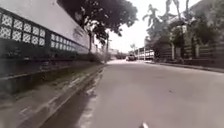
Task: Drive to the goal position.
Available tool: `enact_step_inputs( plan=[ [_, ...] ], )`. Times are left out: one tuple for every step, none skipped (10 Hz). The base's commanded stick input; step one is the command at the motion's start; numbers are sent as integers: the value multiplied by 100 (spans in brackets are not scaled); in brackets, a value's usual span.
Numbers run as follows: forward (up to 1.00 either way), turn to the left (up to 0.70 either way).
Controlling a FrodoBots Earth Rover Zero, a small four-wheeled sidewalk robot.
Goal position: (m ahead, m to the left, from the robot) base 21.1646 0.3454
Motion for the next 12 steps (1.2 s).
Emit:
enact_step_inputs(
  plan=[
    [70, 0],
    [70, 0],
    [70, 0],
    [70, 0],
    [70, 0],
    [70, 0],
    [70, 0],
    [70, 0],
    [70, 0],
    [70, 0],
    [70, -22],
    [70, -32]
  ],
)
